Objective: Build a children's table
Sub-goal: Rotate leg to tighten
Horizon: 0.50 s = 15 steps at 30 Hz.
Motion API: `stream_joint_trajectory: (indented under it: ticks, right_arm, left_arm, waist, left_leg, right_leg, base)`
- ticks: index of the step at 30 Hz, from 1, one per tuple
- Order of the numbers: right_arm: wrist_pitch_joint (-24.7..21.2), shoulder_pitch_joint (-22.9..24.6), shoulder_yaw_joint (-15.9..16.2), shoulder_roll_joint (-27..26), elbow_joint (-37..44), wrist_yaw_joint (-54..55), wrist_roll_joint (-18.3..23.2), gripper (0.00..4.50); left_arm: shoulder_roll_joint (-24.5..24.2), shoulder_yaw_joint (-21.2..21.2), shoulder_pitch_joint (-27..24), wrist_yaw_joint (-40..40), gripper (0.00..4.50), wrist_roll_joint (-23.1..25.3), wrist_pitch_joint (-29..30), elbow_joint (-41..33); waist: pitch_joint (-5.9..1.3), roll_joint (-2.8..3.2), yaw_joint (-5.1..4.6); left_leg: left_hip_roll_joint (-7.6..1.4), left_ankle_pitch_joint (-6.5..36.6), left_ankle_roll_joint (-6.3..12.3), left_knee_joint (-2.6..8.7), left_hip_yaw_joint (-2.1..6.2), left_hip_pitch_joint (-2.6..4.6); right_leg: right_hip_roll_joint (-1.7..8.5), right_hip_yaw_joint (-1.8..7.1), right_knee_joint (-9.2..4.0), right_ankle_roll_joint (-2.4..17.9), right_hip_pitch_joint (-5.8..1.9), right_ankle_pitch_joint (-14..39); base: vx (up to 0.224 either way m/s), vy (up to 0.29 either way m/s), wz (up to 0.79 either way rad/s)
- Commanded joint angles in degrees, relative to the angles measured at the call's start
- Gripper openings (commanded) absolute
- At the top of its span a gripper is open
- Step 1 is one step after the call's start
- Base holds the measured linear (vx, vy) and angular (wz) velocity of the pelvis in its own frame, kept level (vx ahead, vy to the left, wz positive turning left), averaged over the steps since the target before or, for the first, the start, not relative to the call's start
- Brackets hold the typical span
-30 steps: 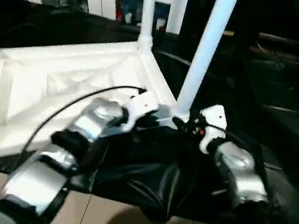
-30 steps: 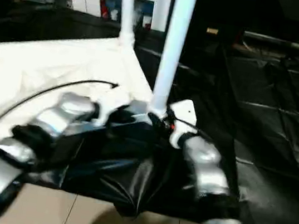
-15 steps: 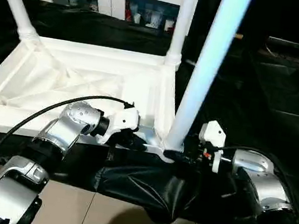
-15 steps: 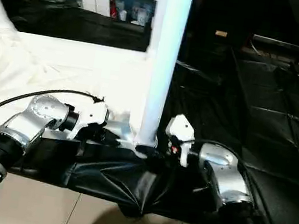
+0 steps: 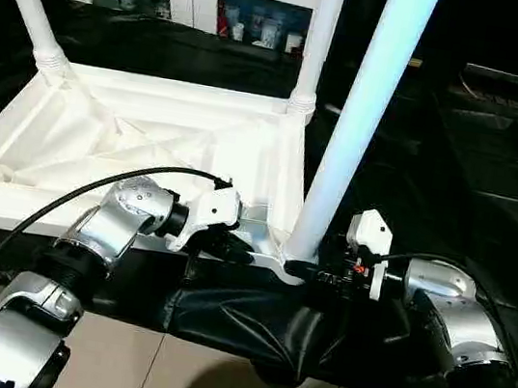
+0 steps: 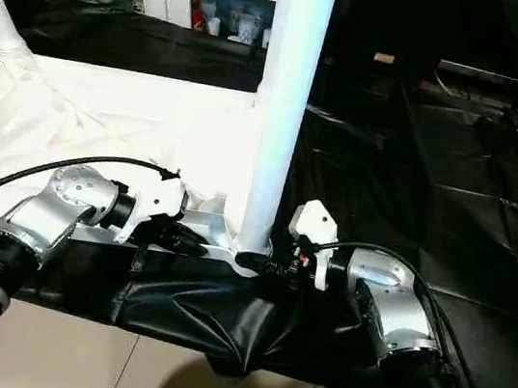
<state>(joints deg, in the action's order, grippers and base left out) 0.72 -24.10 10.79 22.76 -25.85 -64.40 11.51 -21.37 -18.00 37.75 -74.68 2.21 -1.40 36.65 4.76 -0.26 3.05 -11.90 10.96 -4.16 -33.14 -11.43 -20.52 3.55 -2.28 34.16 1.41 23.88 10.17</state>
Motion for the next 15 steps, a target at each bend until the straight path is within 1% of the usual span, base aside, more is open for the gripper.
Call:
stream_joint_trajectory:
  ticks: [1, 2, 5, 6, 7, 8, 9, 10, 11, 12, 13, 14, 15]
  right_arm:
    - [-0.1, 1.4, 0.9, -0.7, 0.2, -0.4, -0.5, 2.54]
    - [-0.1, 1.7, 0.8, -1.1, 0.0, 0.8, -0.9, 2.54]
    - [-0.1, 0.6, -1.6, -4.3, -4.2, 13.0, -3.7, 2.54]
    - [-0.1, 0.6, -1.6, -4.3, -4.2, 13.0, -3.7, 2.53]
    - [-0.7, 0.0, -3.0, -5.9, -6.0, 19.0, -4.6, 2.53]
    - [-0.9, -0.1, -3.4, -6.4, -6.4, 20.6, -4.7, 2.51]
    - [-2.6, -0.7, -6.2, -9.6, -8.2, 31.3, -5.4, 2.47]
    - [-3.9, -0.9, -7.7, -11.4, -8.9, 36.7, -5.4, 2.44]
    - [-4.5, -1.0, -8.5, -12.2, -9.1, 39.1, -5.4, 2.44]
    - [-5.2, -1.1, -9.7, -13.5, -9.6, 42.5, -5.1, 2.44]
    - [-5.6, -1.2, -10.7, -14.6, -10.0, 45.3, -4.8, 2.44]
    - [-5.7, -1.3, -11.5, -15.3, -10.4, 47.2, -4.5, 2.43]
    - [-5.4, -1.6, -12.8, -16.8, -11.1, 50.6, -4.0, 2.43]
  left_arm:
    - [0.9, -1.0, -1.0, -1.0, 0.00, -0.8, 0.0, -0.9]
    - [1.0, -0.9, -1.0, -0.6, 0.00, -0.6, -0.1, -0.8]
    - [2.7, -0.5, 0.5, 5.8, 0.00, 1.6, 0.7, 2.5]
    - [2.7, -0.5, 0.5, 5.8, 0.00, 1.6, 0.7, 2.5]
    - [3.9, 0.0, 1.5, 9.8, 0.00, 2.6, 1.3, 4.7]
    - [4.3, 0.2, 1.8, 10.8, 0.00, 2.8, 1.6, 5.3]
    - [6.7, 0.9, 3.9, 17.4, 0.00, 4.0, 2.5, 8.9]
    - [8.3, 1.4, 5.1, 21.1, 0.00, 4.3, 3.5, 10.9]
    - [9.0, 1.7, 5.7, 22.8, 0.00, 4.4, 4.1, 11.8]
    - [10.2, 2.1, 6.6, 25.5, 0.00, 4.6, 4.7, 13.1]
    - [11.1, 2.3, 7.3, 27.8, 0.00, 4.7, 5.1, 14.2]
    - [11.9, 2.5, 7.8, 29.1, 0.00, 4.7, 5.4, 15.0]
    - [13.2, 2.8, 8.6, 31.5, 0.00, 4.8, 5.3, 16.3]
  waist:
    - [-3.66, -0.70, -0.23]
    - [-3.66, -0.77, -0.23]
    - [-3.45, -0.84, -0.52]
    - [-3.26, -0.78, -0.81]
    - [-3.25, -0.87, -1.13]
    - [-3.22, -0.85, -1.36]
    - [-3.15, -0.98, -1.60]
    - [-3.21, -0.83, -1.66]
    - [-3.32, -0.99, -1.71]
    - [-3.35, -0.94, -1.78]
    - [-3.26, -0.93, -1.66]
    - [-3.38, -1.06, -1.67]
    - [-3.41, -0.89, -1.55]
  left_leg:
    - [-1.31, 6.9, 5.56, 3.20, 0.32, 0.18]
    - [-1.26, 7.0, 5.53, 3.20, 0.32, 0.15]
    - [-1.15, 7.8, 4.65, 3.33, 0.41, 0.12]
    - [-1.04, 9.2, 3.65, 3.55, 0.50, 0.31]
    - [-1.03, 10.0, 2.89, 3.66, 0.65, 0.30]
    - [-1.02, 10.3, 2.55, 3.64, 0.63, 0.26]
    - [-0.91, 11.0, 2.09, 3.65, 0.63, 0.33]
    - [-0.91, 11.2, 1.30, 3.75, 0.74, 0.57]
    - [-0.85, 11.0, 0.86, 3.81, 0.88, 0.41]
    - [-0.82, 10.7, 0.75, 3.77, 0.85, 0.24]
    - [-0.80, 11.4, 1.08, 3.70, 0.68, 0.73]
    - [-0.78, 11.6, 1.31, 3.64, 0.66, 0.75]
    - [-0.66, 10.7, 1.73, 3.61, 0.62, 0.46]
  right_leg:
    - [3.56, 2.30, -3.38, 13.3, -3.23, 8.2]
    - [3.58, 2.29, -3.41, 13.3, -3.29, 8.4]
    - [3.66, 2.31, -3.73, 12.4, -3.10, 11.0]
    - [3.65, 2.21, -4.16, 11.5, -2.91, 14.6]
    - [3.68, 2.19, -4.38, 10.7, -3.00, 17.4]
    - [3.66, 2.24, -4.46, 10.5, -2.96, 18.0]
    - [3.61, 2.29, -4.74, 9.9, -2.74, 19.7]
    - [3.61, 2.32, -4.77, 9.6, -2.59, 20.3]
    - [3.69, 2.23, -4.72, 9.3, -2.88, 20.2]
    - [3.62, 2.28, -4.65, 9.2, -2.97, 19.6]
    - [3.56, 2.39, -4.96, 9.2, -2.46, 19.7]
    - [3.56, 2.40, -4.90, 9.5, -2.61, 19.3]
    - [3.64, 2.47, -4.92, 9.6, -2.77, 18.4]
  base:
    - [0.000, 0.000, 0.00]
    - [0.000, 0.000, 0.00]
    - [0.000, 0.000, 0.00]
    - [0.000, 0.000, 0.00]
    - [0.000, 0.000, 0.00]
    - [0.000, 0.000, 0.00]
    - [0.000, 0.000, 0.00]
    - [0.000, 0.000, 0.00]
    - [0.000, 0.000, 0.00]
    - [0.000, 0.000, 0.00]
    - [0.000, 0.000, 0.00]
    - [0.000, 0.000, 0.00]
    - [0.000, 0.000, 0.00]
